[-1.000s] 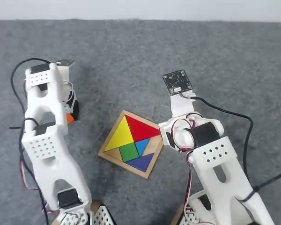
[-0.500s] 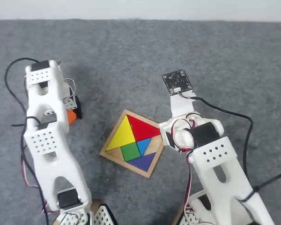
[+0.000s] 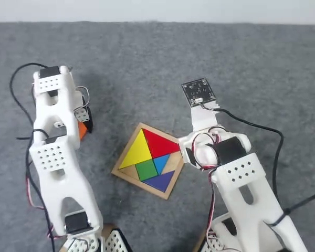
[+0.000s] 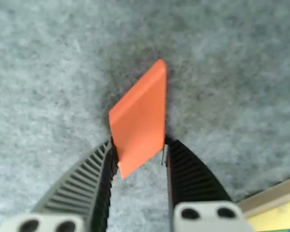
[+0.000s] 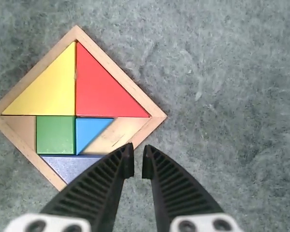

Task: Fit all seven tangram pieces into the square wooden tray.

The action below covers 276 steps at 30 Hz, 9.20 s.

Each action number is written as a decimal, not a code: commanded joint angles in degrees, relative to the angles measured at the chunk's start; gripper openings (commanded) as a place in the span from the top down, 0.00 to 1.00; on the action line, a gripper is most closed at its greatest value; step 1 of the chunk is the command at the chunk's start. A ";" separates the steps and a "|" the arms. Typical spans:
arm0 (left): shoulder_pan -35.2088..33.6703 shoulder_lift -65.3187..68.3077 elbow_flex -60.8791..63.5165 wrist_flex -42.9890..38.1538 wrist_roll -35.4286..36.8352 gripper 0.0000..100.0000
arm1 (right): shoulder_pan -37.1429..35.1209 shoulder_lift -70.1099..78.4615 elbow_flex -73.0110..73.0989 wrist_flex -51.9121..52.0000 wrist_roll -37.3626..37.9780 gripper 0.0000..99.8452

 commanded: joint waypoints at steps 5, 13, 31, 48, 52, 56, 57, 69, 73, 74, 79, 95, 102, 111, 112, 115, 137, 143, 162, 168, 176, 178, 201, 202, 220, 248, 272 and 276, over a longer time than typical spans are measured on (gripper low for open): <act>0.35 0.97 1.36 0.62 -1.23 0.94 | 3.74 -13.05 -0.18 3.38 0.79 0.95; 0.44 -16.35 23.96 -11.16 -2.99 0.94 | 6.20 -23.16 5.89 3.91 0.79 0.95; -3.87 -48.88 51.30 -20.48 -2.90 0.91 | 18.95 -23.78 17.67 4.53 4.04 0.95; -4.13 -65.49 63.78 -31.65 8.00 0.83 | 32.48 -60.88 53.27 -8.31 4.84 0.95; -4.13 -65.49 64.13 -31.47 17.23 0.81 | 32.66 -63.96 53.27 -5.58 4.75 0.95; -3.96 -64.62 63.78 -32.00 24.79 0.80 | 32.48 -60.70 54.33 -4.62 4.40 0.95; -3.87 -63.65 63.43 -32.00 26.20 0.80 | 32.57 -60.79 54.33 -3.47 4.40 0.95; -5.36 -39.74 46.37 -31.03 36.31 0.78 | 32.66 -63.87 54.07 3.65 4.57 0.95; -5.19 -37.80 44.18 -31.38 36.84 0.78 | 32.66 -63.87 54.07 3.65 4.57 0.95; -5.19 -37.27 44.09 -31.47 36.84 0.78 | 32.66 -63.87 54.07 3.65 4.57 0.95; -5.10 -32.35 41.80 -31.30 36.84 0.78 | 32.66 -63.87 54.07 3.65 4.57 0.95; -3.87 -21.01 31.25 -20.84 38.95 0.78 | 32.75 -63.87 54.07 3.65 4.57 0.95; -0.79 -21.01 32.31 -20.04 38.42 0.79 | 32.75 -63.87 54.07 3.65 4.57 0.95; -0.79 -21.01 32.31 -20.13 36.84 0.85 | 32.75 -63.87 54.07 3.65 4.57 0.95; -0.79 -21.01 32.31 -20.13 36.48 0.86 | 32.75 -63.87 54.07 3.65 4.57 0.95; -0.79 -21.01 32.48 -20.04 35.34 0.87 | 32.75 -63.87 54.07 3.65 4.57 0.95; -2.37 -29.63 37.85 -20.13 23.82 0.95 | 32.66 -63.87 54.07 3.65 4.57 0.95; -2.37 -44.04 48.57 -24.44 20.22 0.95 | 32.66 -63.87 54.07 3.65 4.57 0.95; -2.73 -55.03 58.77 -39.03 39.74 0.74 | 32.66 -63.87 54.07 3.65 4.57 0.95; -3.69 -42.55 49.98 -33.32 41.76 0.74 | 32.66 -63.87 54.07 3.65 4.57 0.95; -4.66 -24.97 31.60 -22.07 41.76 0.74 | 32.66 -63.87 54.07 3.65 4.57 0.95; -4.31 -21.45 28.53 -20.40 41.76 0.74 | 32.66 -63.87 54.07 3.65 4.66 0.95; -4.66 -11.69 20.70 -9.85 35.52 0.89 | 32.66 -63.87 54.07 3.65 4.66 0.95; -4.75 -12.31 20.79 -9.49 34.99 0.90 | 32.66 -63.87 54.07 3.65 4.66 0.95; -4.48 -51.43 52.18 -23.65 29.54 0.92 | 32.66 -63.87 54.07 3.65 4.66 0.95; -7.74 -12.75 25.10 -11.08 40.35 0.82 | 32.66 -63.87 54.07 3.65 4.66 0.95; -7.12 -21.19 24.75 -7.65 27.78 0.88 | 32.66 -63.87 54.07 3.65 4.66 0.95; -7.03 -24.26 24.92 -6.86 27.43 0.89 | 32.66 -63.87 54.07 3.65 4.66 0.95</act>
